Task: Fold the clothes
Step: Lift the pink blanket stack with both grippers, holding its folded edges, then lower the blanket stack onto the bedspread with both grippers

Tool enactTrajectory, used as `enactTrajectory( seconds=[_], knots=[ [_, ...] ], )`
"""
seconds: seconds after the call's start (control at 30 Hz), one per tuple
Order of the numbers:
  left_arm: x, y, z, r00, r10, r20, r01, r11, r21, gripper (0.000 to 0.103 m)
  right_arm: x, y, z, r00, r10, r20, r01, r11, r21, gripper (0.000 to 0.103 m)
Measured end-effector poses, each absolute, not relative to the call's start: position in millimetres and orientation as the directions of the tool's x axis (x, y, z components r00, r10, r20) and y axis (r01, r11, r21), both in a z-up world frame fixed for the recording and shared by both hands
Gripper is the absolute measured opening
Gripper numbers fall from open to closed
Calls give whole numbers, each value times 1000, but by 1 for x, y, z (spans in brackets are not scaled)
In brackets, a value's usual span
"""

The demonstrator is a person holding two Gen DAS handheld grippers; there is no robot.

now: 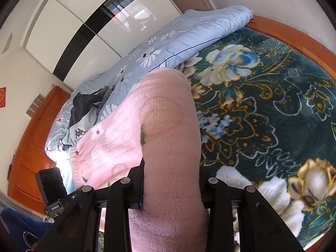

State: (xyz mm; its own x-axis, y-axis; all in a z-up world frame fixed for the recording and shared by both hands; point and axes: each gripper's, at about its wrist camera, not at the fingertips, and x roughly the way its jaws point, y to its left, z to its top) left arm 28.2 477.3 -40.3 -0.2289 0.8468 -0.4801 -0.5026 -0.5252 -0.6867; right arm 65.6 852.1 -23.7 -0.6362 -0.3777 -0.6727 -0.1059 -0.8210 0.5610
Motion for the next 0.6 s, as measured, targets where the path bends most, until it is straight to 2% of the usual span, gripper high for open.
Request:
enactTrajectory(
  seconds=[0.23,0.3,0.47,0.6],
  knots=[
    [24,465,-88,-161,799,-579,-414,-587,-696,41,47,838,-82,-502,-400,-766,-168,-824,541,36],
    [23,463,-98,-151,797,-585,-404,-590,-699,41,52,845,-93,-506,-414,-757,-191,-802,566,41],
    [20,466,-100,-132,800,-586,-412,-582,-701,43,58,851,-105,-496,-399,-771,-233,-794,561,43],
    [18,463,-94,-98,806,-584,-411,-567,-714,50,57,846,-95,-490,-369,-790,-232,-818,527,46]
  ],
)
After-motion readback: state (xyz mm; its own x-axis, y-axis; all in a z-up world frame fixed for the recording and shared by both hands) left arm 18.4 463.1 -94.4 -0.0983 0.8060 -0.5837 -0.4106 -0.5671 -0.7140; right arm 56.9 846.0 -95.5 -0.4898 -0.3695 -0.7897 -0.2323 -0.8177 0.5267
